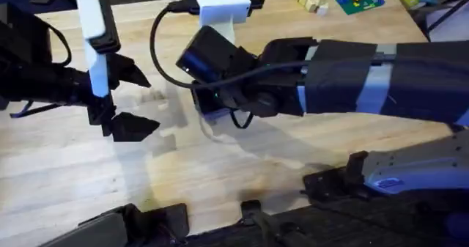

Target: Unzip the bag, pick up the pens from the table one at a time and place them inside, then zip the bag closed.

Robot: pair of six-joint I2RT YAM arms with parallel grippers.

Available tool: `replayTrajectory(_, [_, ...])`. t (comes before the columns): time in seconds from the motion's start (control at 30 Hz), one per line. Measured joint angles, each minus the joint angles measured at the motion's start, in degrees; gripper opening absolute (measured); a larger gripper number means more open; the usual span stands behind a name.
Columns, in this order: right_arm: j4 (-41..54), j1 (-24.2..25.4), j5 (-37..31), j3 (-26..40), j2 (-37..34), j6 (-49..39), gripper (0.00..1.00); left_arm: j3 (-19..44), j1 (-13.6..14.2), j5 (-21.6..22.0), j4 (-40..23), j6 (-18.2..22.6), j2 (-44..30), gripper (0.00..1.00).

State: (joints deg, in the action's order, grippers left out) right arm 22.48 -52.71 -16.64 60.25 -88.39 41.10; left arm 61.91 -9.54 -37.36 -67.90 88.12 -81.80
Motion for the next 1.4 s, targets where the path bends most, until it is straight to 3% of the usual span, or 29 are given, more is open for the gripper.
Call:
replayTrajectory(0.7, [0.26, 0.17, 1.51, 0.15, 2.09, -0.22, 0.033, 0.0, 0.0, -0.64, 0.17, 0.0, 0.0, 0.993])
replayTrajectory(1.03, [-0.21, 0.55, 1.69, 0.46, 2.09, -0.25, 0.031, 0.0, 0.01, -8.52, 0.22, 0.0, 0.0, 0.993])
replayTrajectory(1.4, [-2.42, 0.87, 1.46, 0.5, 2.92, -0.42, 0.032, 0.0, 1.42, -12.16, 0.22, 0.0, -0.21, 0.993])
